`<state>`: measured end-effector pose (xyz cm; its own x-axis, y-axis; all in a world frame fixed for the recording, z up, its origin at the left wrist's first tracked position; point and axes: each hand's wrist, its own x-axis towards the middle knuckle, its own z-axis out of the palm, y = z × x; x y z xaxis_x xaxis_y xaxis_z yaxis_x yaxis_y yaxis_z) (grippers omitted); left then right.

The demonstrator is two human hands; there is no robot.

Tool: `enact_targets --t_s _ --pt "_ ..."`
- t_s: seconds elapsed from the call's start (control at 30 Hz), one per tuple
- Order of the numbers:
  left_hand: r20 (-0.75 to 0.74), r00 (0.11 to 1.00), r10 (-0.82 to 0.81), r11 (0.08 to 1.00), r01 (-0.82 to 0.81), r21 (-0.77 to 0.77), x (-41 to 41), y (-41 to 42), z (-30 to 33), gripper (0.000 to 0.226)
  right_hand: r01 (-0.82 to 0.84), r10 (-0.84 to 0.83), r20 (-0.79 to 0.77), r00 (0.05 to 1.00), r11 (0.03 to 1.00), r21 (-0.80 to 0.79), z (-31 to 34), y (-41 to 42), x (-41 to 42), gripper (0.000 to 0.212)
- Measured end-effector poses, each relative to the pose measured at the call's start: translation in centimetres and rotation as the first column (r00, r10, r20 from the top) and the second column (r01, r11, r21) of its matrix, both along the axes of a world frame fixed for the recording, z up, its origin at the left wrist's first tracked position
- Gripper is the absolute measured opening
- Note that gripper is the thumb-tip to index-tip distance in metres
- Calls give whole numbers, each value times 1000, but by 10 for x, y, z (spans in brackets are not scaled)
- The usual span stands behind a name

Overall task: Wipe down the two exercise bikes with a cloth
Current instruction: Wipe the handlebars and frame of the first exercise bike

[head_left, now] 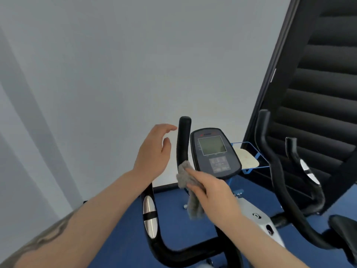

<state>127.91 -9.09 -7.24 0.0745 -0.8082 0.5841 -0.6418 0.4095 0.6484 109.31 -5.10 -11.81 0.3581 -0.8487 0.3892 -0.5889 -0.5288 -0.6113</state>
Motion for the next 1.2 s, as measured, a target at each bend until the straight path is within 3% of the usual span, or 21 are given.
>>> enact_targets --t_s 0.1,0.2,0.3,0.33,0.47,0.57,0.63,0.7,0.77,0.9,0.97,1.07,1.2 --pt "-40 998 52 997 -49 62 0 -2 -7 44 105 -103 140 985 994 -9 21 -26 28 51" --pt "-110 990 88 993 -79 85 3 -1 -9 44 92 -93 -1 996 992 -91 9 -14 43 54" --pt "-217 976 17 994 8 112 9 -5 -6 45 61 -62 -42 997 998 -10 11 -9 17 54" --pt "-204 979 -21 991 47 124 9 -5 -4 46 94 -94 -16 995 996 -2 18 -15 10 54" --pt "-181 953 -244 959 265 97 4 -7 7 51 242 -196 347 917 966 -93 55 -47 24 51" --pt "-235 919 -317 942 334 33 0 -18 24 44 217 -198 379 904 976 -7 53 -52 56 55" --pt "-236 913 -334 933 355 51 -2 -22 25 41 228 -235 309 921 972 59 32 -42 59 54" --pt "-233 905 -356 919 384 86 -3 -24 19 43 204 -209 185 960 978 44 18 -35 42 34" --pt "-317 870 -377 895 430 116 -1 -25 17 42 174 -196 272 942 979 102 28 -47 27 12" --pt "-395 826 -403 871 478 111 1 -24 23 40 59 -125 538 834 989 139 63 -68 47 40" --pt "-405 823 -399 871 478 112 0 -24 22 41 61 -119 526 842 990 127 45 -62 54 46" --pt "-423 823 -378 877 465 120 0 -25 19 42 50 -133 422 897 978 202 15 -50 40 33" --pt "-451 806 -383 871 478 114 2 -24 20 41 -38 -79 533 842 978 205 40 -68 37 43"
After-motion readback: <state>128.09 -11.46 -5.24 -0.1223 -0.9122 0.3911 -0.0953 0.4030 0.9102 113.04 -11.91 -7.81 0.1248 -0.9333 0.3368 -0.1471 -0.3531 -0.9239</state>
